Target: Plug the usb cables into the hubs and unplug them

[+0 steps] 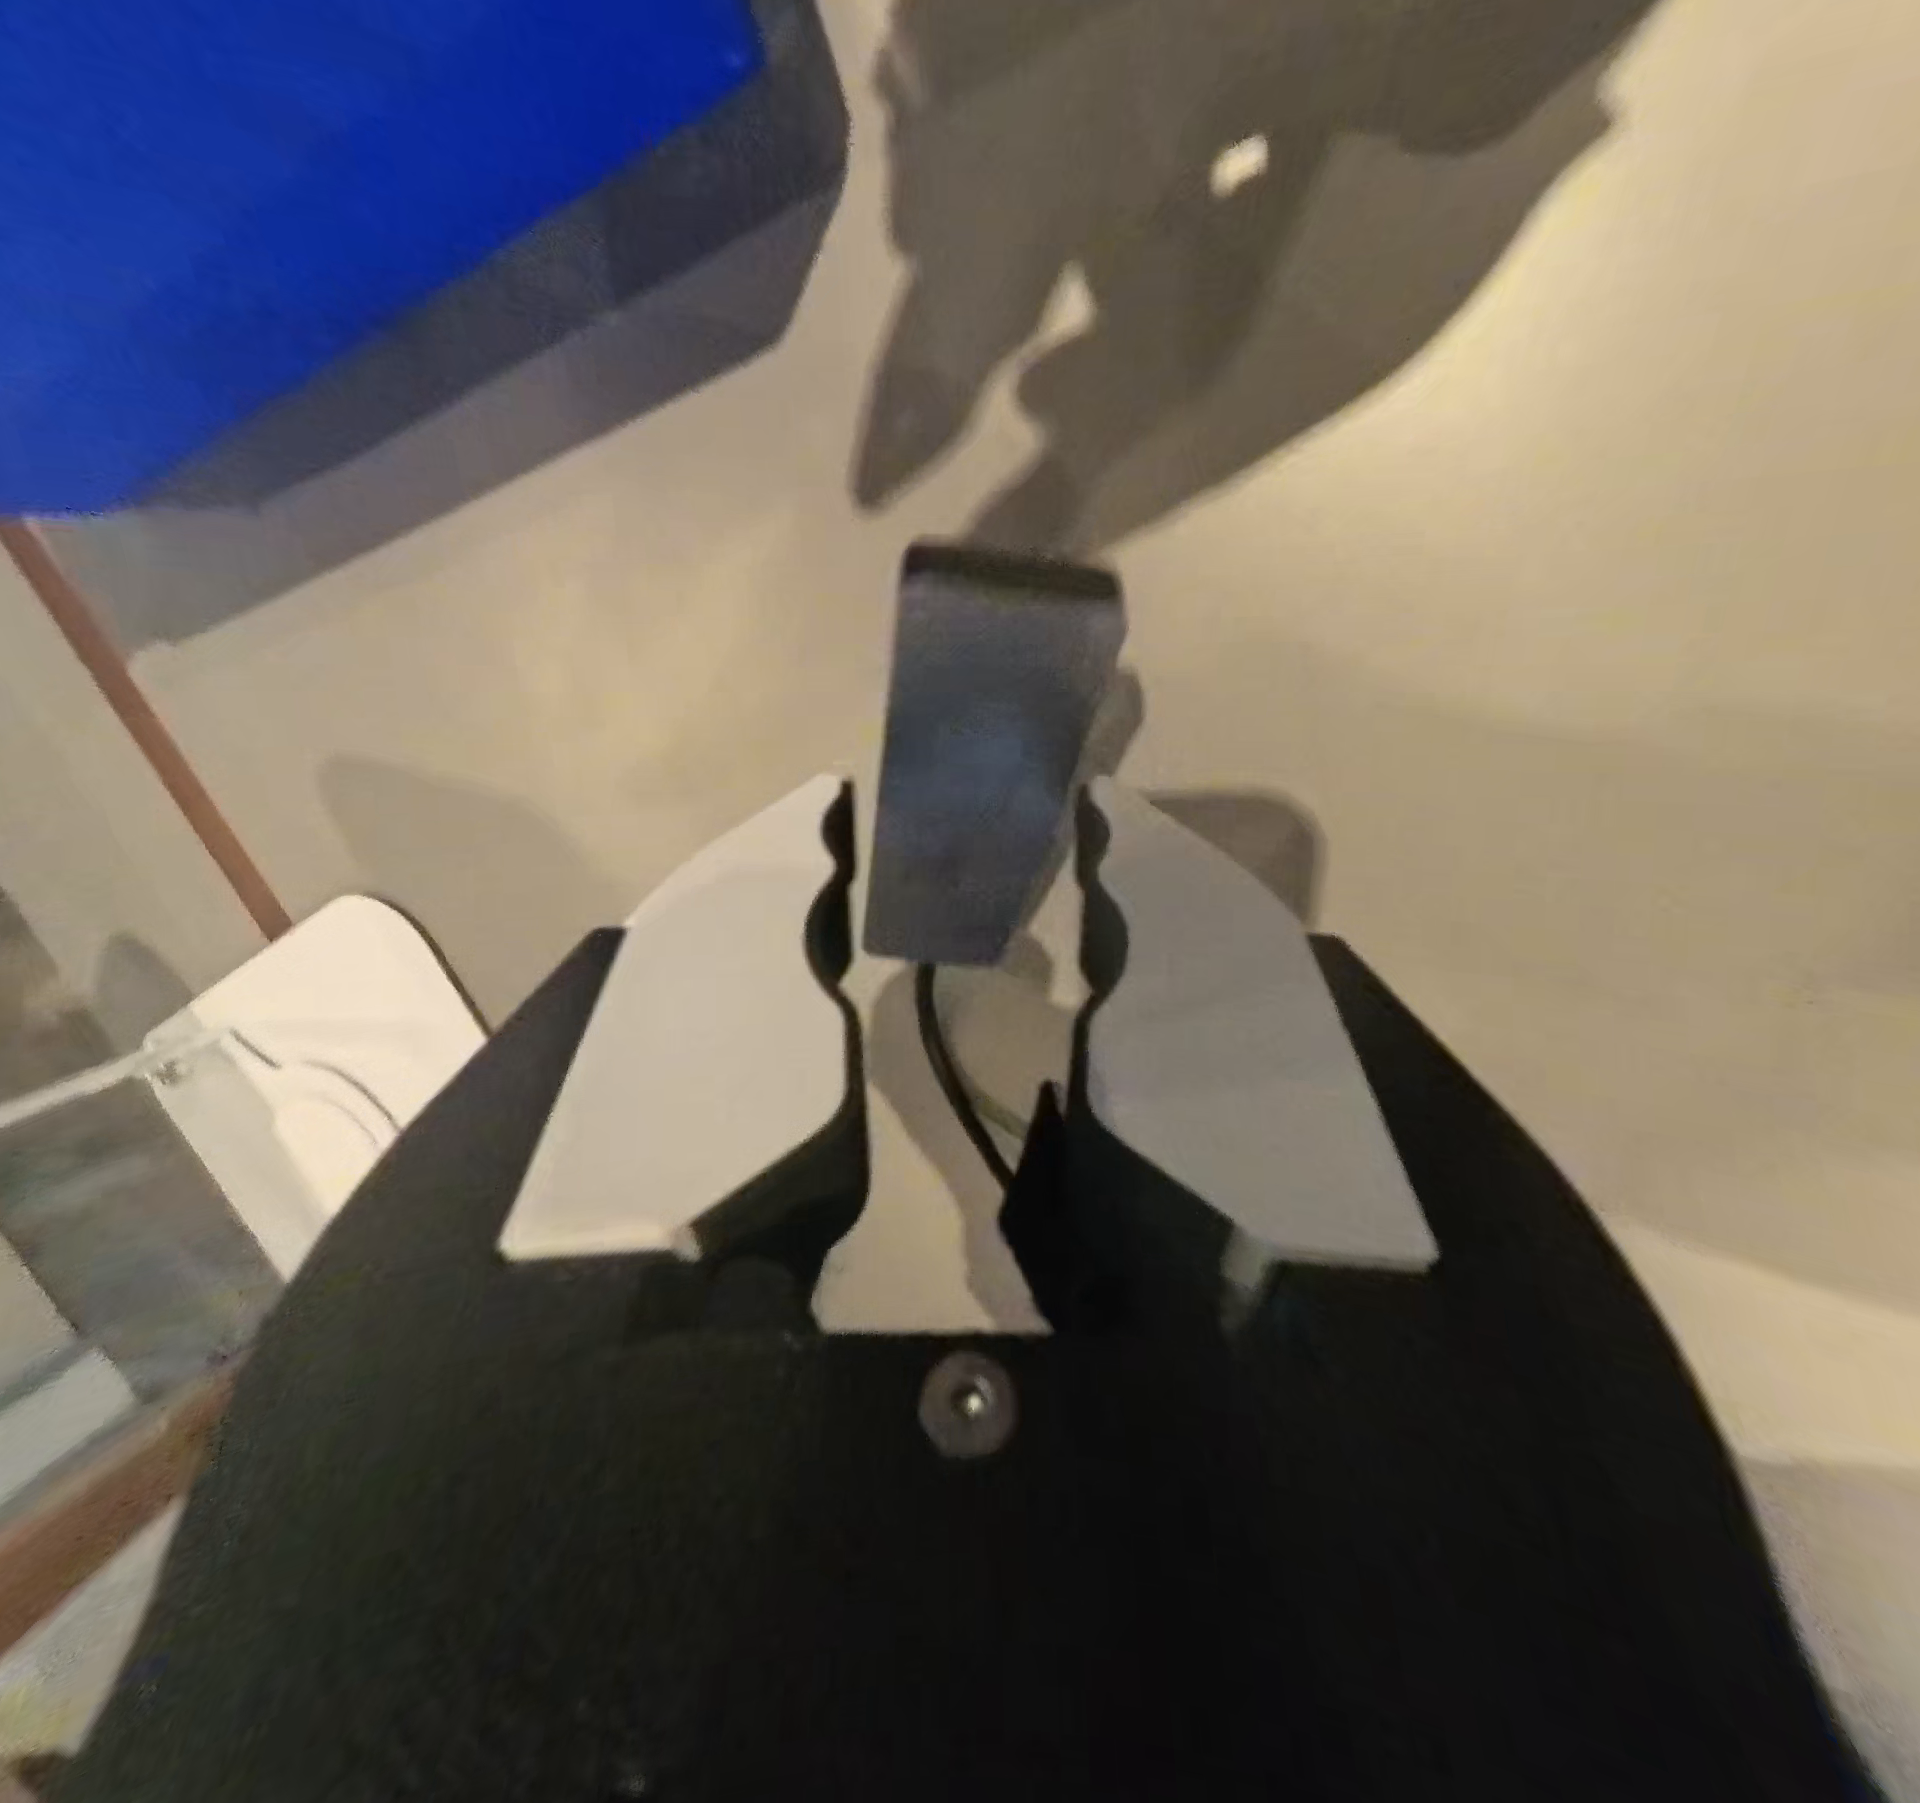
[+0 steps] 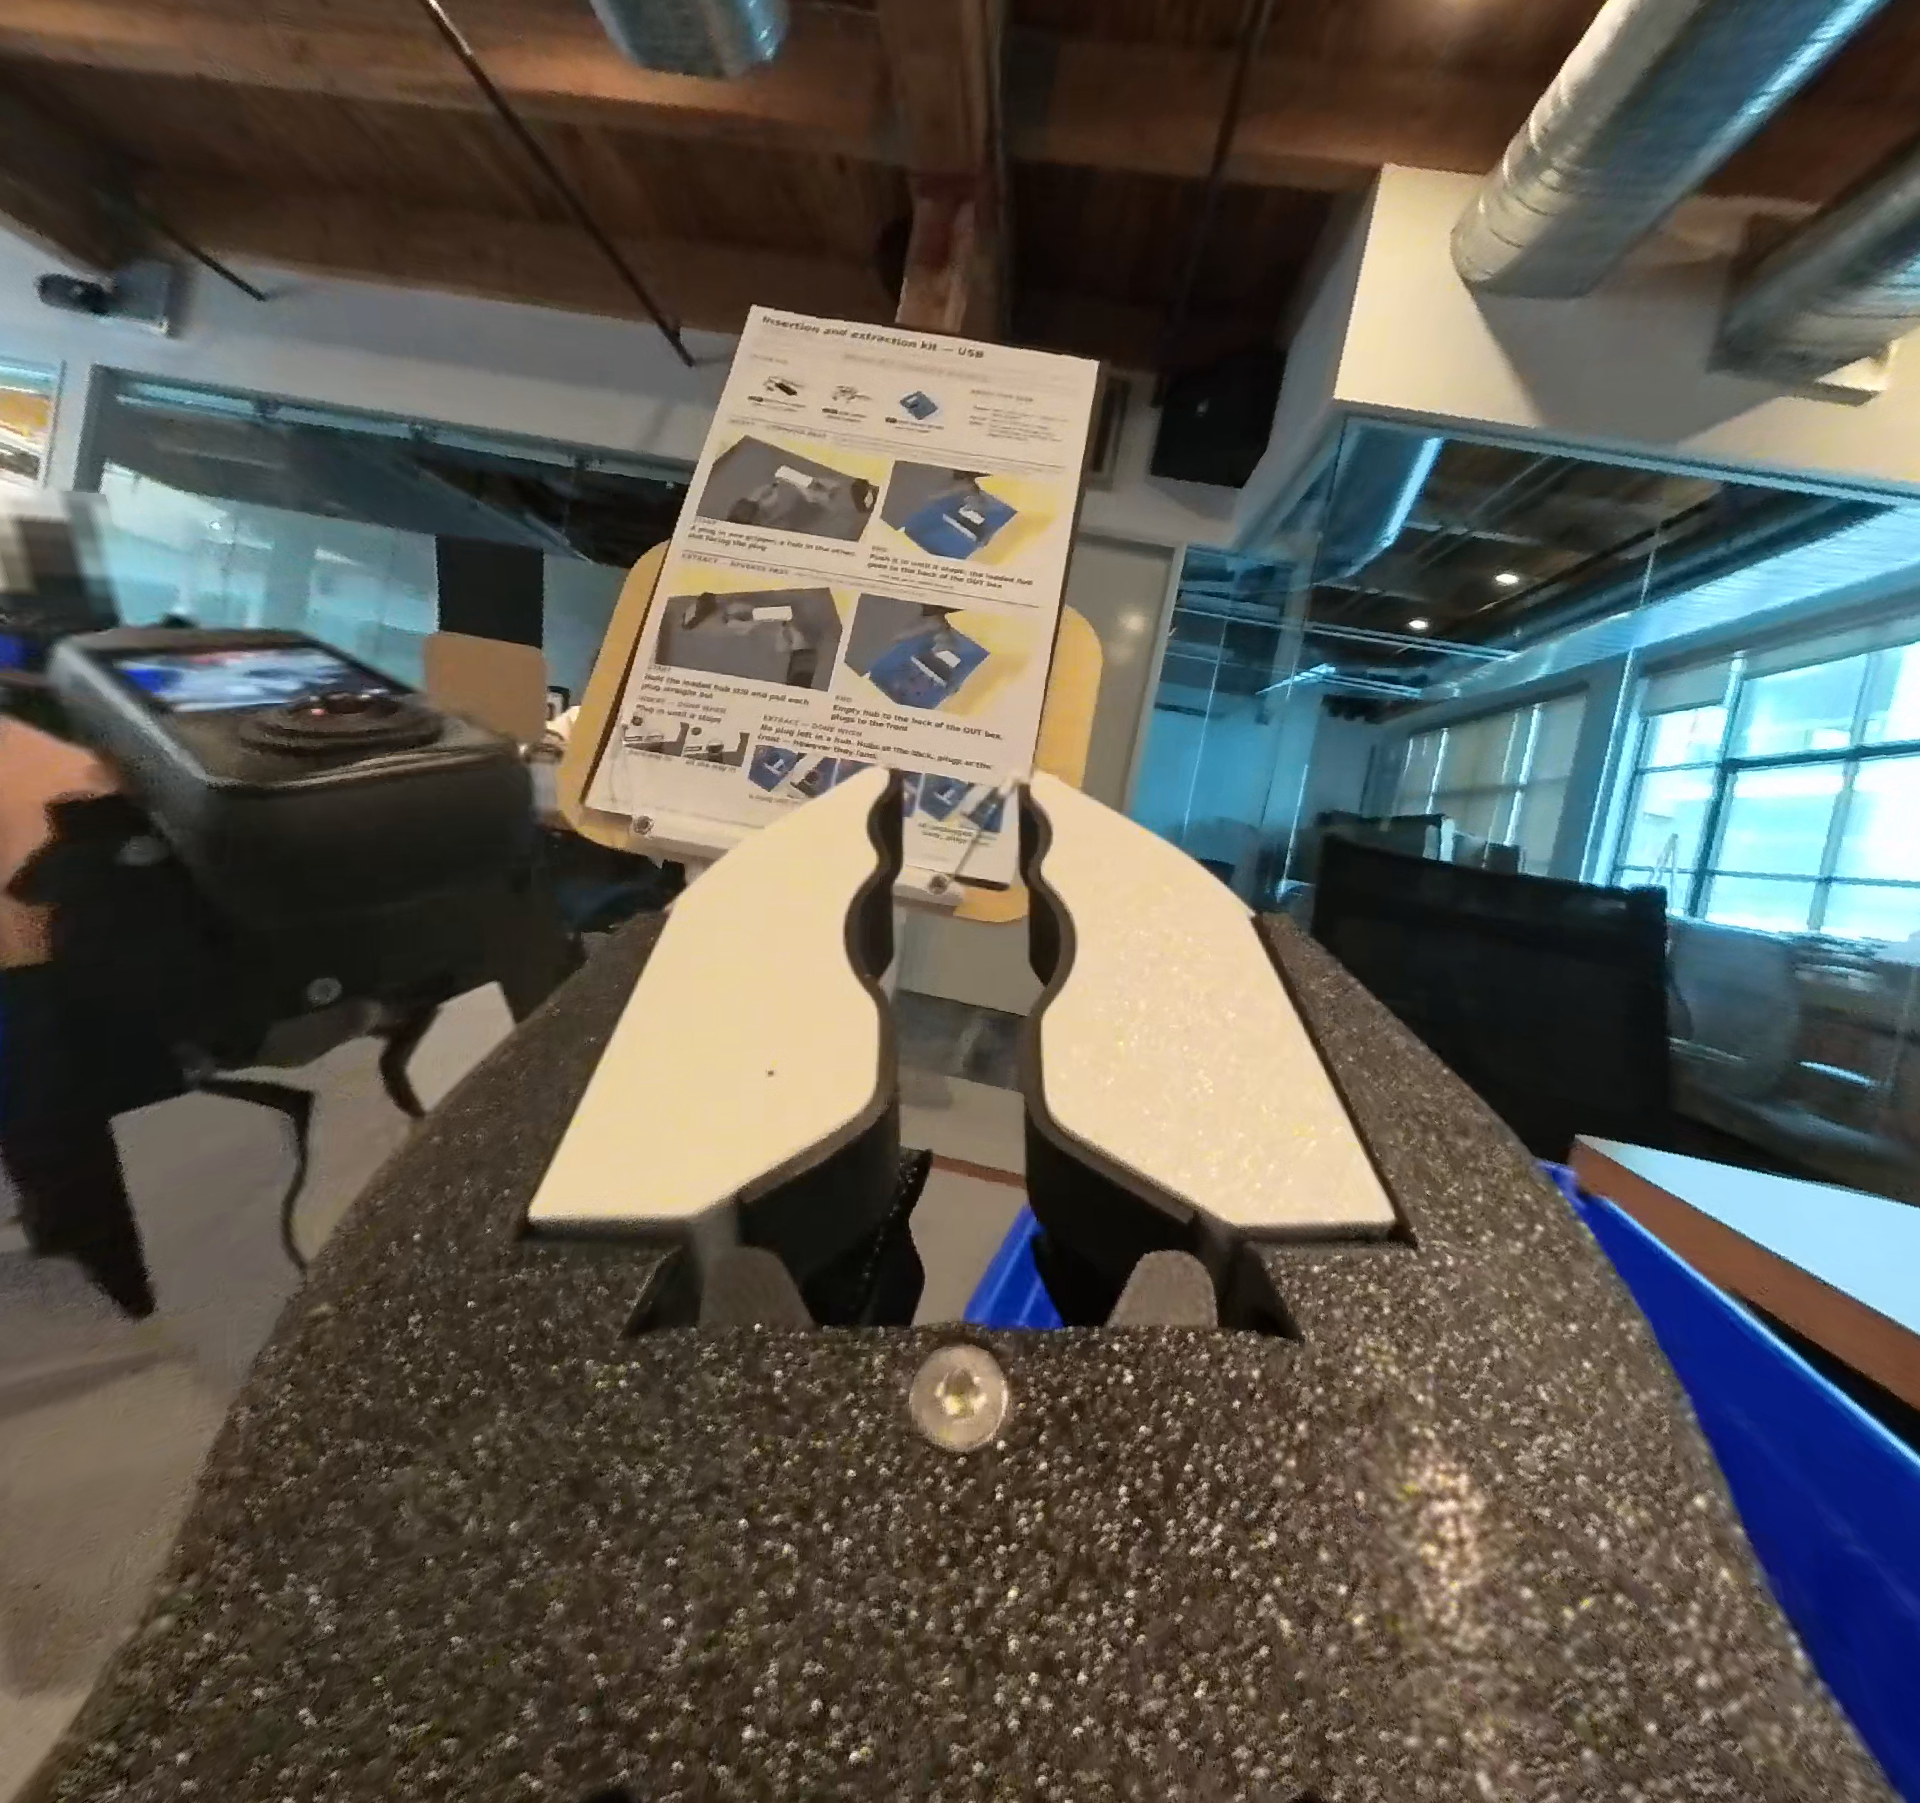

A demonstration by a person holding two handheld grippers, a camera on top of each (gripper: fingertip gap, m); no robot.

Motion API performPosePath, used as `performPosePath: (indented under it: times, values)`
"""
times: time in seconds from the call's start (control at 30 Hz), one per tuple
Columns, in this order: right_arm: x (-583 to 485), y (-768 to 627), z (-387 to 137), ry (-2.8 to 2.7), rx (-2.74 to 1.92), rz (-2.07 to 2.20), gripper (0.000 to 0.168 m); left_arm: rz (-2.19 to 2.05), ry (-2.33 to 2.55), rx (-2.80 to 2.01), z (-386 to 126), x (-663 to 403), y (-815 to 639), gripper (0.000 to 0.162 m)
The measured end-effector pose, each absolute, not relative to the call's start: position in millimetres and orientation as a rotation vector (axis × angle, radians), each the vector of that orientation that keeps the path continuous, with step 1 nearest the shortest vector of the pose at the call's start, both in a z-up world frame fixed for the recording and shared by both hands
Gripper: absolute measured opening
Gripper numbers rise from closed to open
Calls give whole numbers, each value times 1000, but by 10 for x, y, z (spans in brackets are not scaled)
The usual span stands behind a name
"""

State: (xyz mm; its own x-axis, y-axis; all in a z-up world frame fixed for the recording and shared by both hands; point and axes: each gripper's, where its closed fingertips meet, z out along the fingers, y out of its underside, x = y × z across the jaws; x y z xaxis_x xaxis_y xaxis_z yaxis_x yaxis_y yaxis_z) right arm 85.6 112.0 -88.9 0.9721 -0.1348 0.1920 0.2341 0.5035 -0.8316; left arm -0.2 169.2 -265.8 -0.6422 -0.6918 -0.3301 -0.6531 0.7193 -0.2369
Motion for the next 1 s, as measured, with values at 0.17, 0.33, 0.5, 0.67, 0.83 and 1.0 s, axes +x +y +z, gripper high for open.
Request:
performPosePath:
  times: [0.17, 0.33, 0.5, 0.67, 0.83, 1.0]
  values:
    - [792, 1095, -856, -102, -1004, -109, 23, -203, 2389, -1190, -2484, -458, 1645, 53]
    - [706, 1097, -826, -125, -1020, -56, 23, -109, 2138, -1429, -2010, -1596, 1975, 44]
    - [636, 1083, -812, -134, -1014, -15, 22, 53, 1882, -1819, -1863, -2965, 2420, 36]
    - [580, 1163, -904, -162, -1058, -28, 22, 128, 1707, -2046, -2126, -3672, 2575, 27]
    - [532, 1230, -995, -194, -1098, -29, 22, 73, 1644, -2128, -2538, -3858, 2517, 27]
    - [461, 1264, -1037, -226, -1114, -25, 21, 115, 1736, -2022, -2620, -3745, 2525, 24]
